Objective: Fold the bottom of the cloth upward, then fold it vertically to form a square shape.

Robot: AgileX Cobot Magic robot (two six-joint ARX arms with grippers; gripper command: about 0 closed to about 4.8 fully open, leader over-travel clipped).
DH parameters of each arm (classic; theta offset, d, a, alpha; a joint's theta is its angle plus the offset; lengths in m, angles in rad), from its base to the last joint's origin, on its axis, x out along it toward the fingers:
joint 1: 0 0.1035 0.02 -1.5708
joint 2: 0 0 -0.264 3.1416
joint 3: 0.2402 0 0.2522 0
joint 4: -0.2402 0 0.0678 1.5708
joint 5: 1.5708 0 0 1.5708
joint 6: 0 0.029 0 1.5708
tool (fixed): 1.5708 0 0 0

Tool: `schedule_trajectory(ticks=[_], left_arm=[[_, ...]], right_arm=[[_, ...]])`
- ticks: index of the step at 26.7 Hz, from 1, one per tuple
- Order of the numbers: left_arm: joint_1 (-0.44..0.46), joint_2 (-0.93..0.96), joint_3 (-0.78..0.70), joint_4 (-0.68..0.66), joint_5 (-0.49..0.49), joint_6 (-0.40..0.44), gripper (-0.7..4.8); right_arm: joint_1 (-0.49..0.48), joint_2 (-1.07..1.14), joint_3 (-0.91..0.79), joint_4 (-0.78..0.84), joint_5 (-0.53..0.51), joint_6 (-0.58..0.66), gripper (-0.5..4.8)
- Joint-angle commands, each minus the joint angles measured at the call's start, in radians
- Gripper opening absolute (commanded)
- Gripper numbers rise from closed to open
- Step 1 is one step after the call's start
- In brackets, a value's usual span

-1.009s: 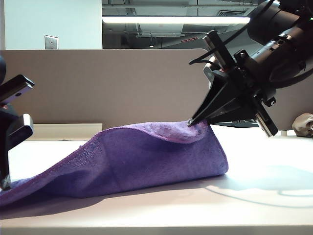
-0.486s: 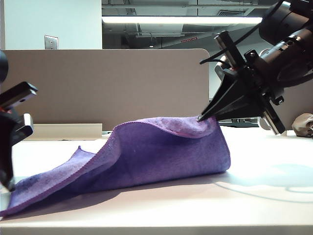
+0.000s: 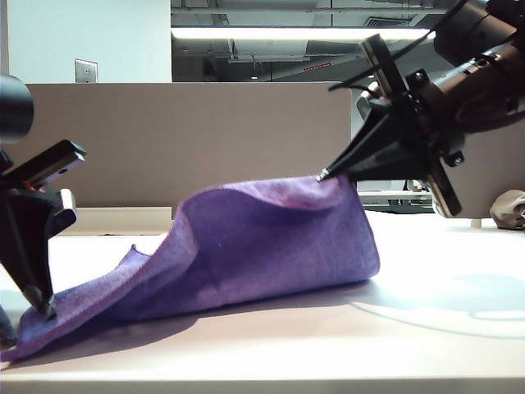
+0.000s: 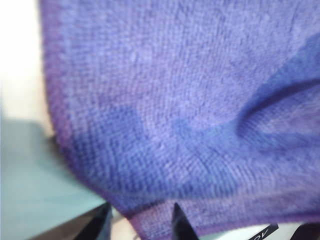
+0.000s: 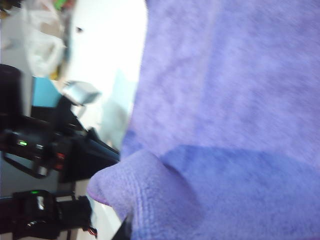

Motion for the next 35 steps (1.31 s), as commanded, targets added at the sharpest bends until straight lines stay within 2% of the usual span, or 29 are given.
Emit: schedule_trajectory(ticks=[1, 9, 15, 19, 22, 31, 35], left_arm=[[0.0, 0.003, -0.001, 0.046, 0.007, 0.0, 1.51], [0.0, -0.027, 0.001, 0.101, 0.058, -0.026, 1.47], [-0.001, -0.048, 0.001, 0.135, 0.118, -0.037, 1.47], [-0.001, -0.047, 0.0, 0.157, 0.033, -0.044, 1.47], [-0.002, -0.042, 0.0, 0.193, 0.046, -0.09, 1.48], [-0.038, -0.026, 0.0, 0.24, 0.042, -0.124, 1.48], [-0.071, -0.026, 0.0, 0.317, 0.053, -0.208, 1.48]], right_arm=[[0.0, -0.003, 0.003, 0.107, 0.014, 0.086, -0.02], [-0.001, -0.001, 0.003, 0.121, 0.2, 0.145, -0.02], [-0.001, 0.011, 0.003, 0.167, 0.283, 0.219, -0.02], [-0.001, 0.023, 0.003, 0.2, 0.256, 0.27, -0.02], [0.0, 0.023, 0.003, 0.2, 0.226, 0.276, -0.02], [0.0, 0.022, 0.003, 0.2, 0.188, 0.28, -0.02], [0.0, 0.022, 0.003, 0.2, 0.182, 0.28, -0.02]])
